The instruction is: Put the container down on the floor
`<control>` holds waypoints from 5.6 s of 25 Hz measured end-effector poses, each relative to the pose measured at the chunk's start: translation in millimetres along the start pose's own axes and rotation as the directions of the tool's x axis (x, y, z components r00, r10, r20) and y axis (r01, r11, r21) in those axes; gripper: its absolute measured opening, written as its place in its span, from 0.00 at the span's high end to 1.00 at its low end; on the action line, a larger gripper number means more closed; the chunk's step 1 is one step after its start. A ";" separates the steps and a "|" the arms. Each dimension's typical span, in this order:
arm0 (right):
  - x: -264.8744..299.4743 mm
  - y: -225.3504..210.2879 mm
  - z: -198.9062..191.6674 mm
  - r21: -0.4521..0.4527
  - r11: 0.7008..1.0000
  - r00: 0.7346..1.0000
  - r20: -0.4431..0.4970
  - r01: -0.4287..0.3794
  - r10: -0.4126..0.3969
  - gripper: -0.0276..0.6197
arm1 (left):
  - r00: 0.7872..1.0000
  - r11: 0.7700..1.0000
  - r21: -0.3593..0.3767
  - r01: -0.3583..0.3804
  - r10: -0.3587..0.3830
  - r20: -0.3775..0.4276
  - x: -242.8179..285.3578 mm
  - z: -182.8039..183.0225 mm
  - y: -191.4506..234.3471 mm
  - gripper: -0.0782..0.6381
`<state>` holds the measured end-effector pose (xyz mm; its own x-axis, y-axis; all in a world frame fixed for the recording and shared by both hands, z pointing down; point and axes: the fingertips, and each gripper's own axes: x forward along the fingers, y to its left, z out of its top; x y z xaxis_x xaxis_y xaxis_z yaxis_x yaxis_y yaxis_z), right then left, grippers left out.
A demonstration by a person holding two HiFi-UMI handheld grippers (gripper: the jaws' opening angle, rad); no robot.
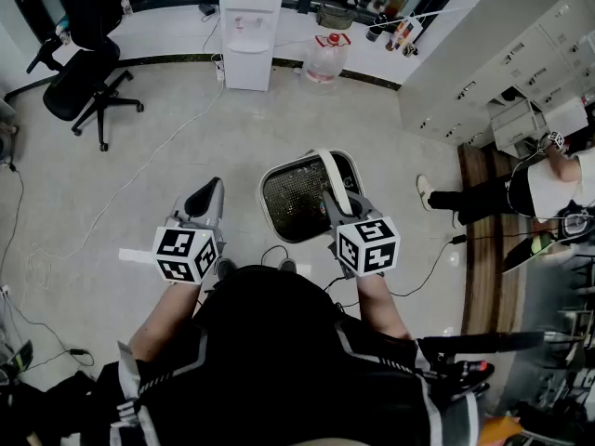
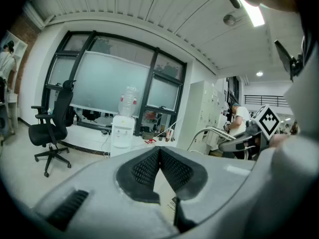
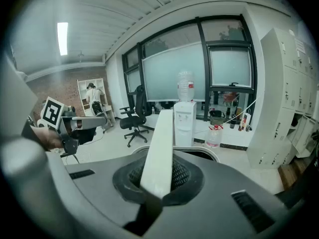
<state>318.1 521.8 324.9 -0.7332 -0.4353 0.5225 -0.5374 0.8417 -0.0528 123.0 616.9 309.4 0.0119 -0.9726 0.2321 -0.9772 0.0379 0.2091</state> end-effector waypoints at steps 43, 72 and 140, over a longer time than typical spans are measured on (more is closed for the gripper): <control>72.0 116.2 43.1 -0.005 1.000 1.000 0.022 -0.017 0.017 0.95 | 1.000 0.999 -0.042 -0.002 0.003 0.017 -84.4 -14.6 130.3 0.88; 197.1 69.8 110.5 -0.091 0.969 0.973 -0.010 -0.229 0.229 0.95 | 0.988 0.986 -0.076 -0.149 0.151 0.016 26.3 23.9 180.6 0.88; 475.9 -285.8 275.8 0.149 0.973 0.984 -0.015 0.177 -0.177 0.95 | 0.951 0.963 -0.010 0.269 -0.267 -0.160 528.6 149.4 310.3 0.88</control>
<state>7.8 -14.0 353.9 -0.6203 -0.5725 0.5361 -0.7148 0.6940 -0.0859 -205.6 80.3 355.0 0.3057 -0.8980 0.3164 -0.9359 -0.2224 0.2731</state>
